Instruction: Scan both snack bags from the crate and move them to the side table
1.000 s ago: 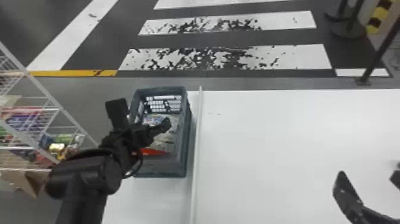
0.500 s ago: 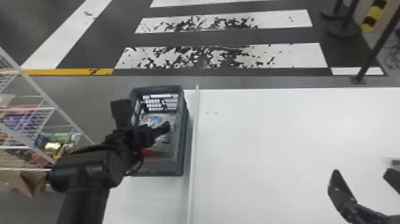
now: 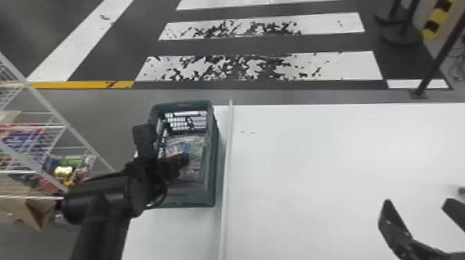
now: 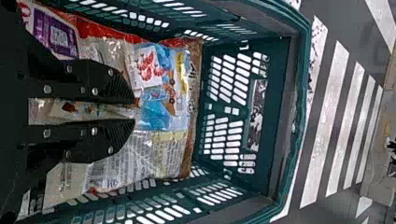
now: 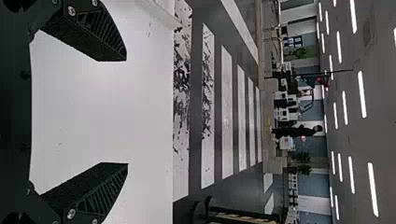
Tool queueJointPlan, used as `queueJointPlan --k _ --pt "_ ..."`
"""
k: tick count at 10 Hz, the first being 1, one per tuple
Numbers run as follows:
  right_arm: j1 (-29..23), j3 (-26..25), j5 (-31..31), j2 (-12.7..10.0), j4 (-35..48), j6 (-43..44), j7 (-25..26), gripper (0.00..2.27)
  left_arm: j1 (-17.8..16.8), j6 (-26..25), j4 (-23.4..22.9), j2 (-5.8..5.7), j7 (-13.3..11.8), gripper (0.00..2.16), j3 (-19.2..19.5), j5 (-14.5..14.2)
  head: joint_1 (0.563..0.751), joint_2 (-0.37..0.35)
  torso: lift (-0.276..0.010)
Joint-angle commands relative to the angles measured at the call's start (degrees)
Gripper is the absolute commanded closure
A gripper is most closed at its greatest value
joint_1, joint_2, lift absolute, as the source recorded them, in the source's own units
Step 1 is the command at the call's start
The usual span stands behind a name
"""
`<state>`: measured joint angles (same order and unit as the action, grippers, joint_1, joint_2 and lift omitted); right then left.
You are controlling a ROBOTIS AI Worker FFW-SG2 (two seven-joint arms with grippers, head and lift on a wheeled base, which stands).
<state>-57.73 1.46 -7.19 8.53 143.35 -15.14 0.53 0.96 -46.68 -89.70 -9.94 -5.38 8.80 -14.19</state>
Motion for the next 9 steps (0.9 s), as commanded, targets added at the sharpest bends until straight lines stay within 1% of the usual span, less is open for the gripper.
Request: queueJointPlan --k 1,2,3,4,5,6,8,9 --pt "0.07 0.12 -0.20 0.00 0.00 -0.11 0.00 0.12 -0.16 0.31 1.80 -0.08 -1.22 2.05 1.31 -0.04 0.695 0.180 -0.029" --pt "0.16 0.21 -0.28 0.00 0.00 -0.29 0.00 0.12 -0.16 0.49 2.42 0.00 -1.65 2.06 2.10 -0.04 0.695 0.185 -0.029" --pt "0.25 0.30 -0.28 0.00 0.00 -0.29 0.00 0.12 0.54 0.49 1.72 0.00 -2.71 2.12 2.89 -0.66 0.695 0.196 -0.029" --pt "0.25 0.30 -0.28 -0.09 0.00 -0.29 0.00 0.12 1.42 0.31 -0.04 0.09 -2.97 2.12 3.15 -1.10 0.695 0.203 -0.029" --pt "0.25 0.38 -0.28 -0.18 0.00 -0.29 0.00 0.12 2.47 -0.92 -3.21 0.09 -3.32 2.12 3.50 -2.77 0.695 0.205 -0.029" --pt "0.25 0.38 -0.37 -0.09 0.00 -0.29 0.00 0.12 3.61 -3.38 -7.25 0.18 -3.50 2.12 4.47 -4.44 0.695 0.203 -0.029" --pt "0.16 0.30 -0.46 -0.09 0.00 -0.29 0.00 0.12 6.51 -6.72 -16.74 0.97 -3.32 2.12 5.17 -6.72 0.695 0.186 -0.029" --pt "0.16 0.30 -0.46 -0.09 0.00 -0.29 0.00 0.12 7.66 -9.01 -20.96 1.15 -3.24 2.12 5.44 -7.69 0.695 0.171 -0.029"
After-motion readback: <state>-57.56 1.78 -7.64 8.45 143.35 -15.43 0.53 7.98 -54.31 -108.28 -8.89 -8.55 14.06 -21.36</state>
